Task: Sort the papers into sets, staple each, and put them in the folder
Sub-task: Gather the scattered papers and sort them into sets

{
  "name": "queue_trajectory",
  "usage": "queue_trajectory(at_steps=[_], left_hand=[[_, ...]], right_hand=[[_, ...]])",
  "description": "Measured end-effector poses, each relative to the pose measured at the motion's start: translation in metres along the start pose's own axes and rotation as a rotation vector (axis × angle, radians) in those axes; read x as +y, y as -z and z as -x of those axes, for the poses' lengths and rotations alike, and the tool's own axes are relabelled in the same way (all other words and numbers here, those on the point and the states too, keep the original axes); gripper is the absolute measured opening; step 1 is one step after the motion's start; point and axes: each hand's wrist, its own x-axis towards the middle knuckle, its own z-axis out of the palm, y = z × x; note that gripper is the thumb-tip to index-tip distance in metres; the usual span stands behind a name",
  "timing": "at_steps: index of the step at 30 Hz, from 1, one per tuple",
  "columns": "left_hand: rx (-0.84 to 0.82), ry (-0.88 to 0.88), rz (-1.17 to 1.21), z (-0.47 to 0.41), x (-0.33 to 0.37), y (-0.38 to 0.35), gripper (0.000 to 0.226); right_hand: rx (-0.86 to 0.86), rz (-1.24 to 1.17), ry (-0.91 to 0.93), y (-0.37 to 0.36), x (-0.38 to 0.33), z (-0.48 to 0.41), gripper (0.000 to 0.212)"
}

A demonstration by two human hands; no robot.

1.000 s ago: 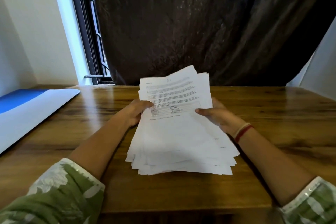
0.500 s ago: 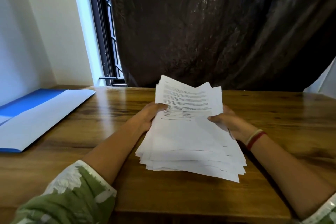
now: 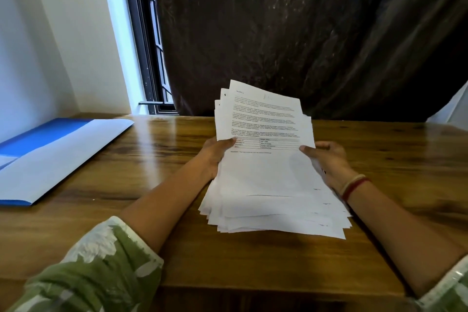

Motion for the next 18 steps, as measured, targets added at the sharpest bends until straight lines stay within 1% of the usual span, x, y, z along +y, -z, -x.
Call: queue_trajectory(at_steps=[3,5,7,9,11,12,15,16,18], left_hand=[[-0.021,0.025,-0.007,0.0,-0.003,-0.007,0.032],[-0.035,0.035,-0.04,0.002,-0.004,-0.009,0.035],[-0.081,0.03,-0.055,0.003,-0.004,-0.01,0.035],[-0.116,0.015,-0.092,0.006,-0.003,-0.013,0.033],[-0.153,-0.016,-0.167,0.008,-0.002,-0.017,0.038],[-0.165,-0.028,-0.193,0.007,-0.003,-0.019,0.04],[-0.164,-0.031,-0.213,0.001,-0.005,-0.028,0.04],[-0.154,-0.027,-0.226,-0.002,-0.006,-0.033,0.037],[-0.131,-0.016,-0.257,-0.007,-0.006,-0.039,0.032]], right_hand=[[0.071,-0.008,0.015,0.01,-0.006,-0.003,0.025],[0.066,0.008,-0.023,0.016,-0.007,-0.006,0.018],[0.04,0.021,-0.062,0.022,-0.007,-0.011,0.016],[0.015,0.022,-0.077,0.028,-0.008,-0.016,0.02],[0.001,0.048,-0.111,0.034,-0.011,-0.02,0.033],[-0.005,0.08,-0.119,0.038,-0.014,-0.022,0.032],[-0.043,0.291,-0.142,0.059,-0.026,-0.028,0.015],[-0.012,0.373,-0.132,0.071,-0.028,-0.032,0.014],[0.06,0.465,-0.089,0.098,-0.031,-0.041,0.023]])
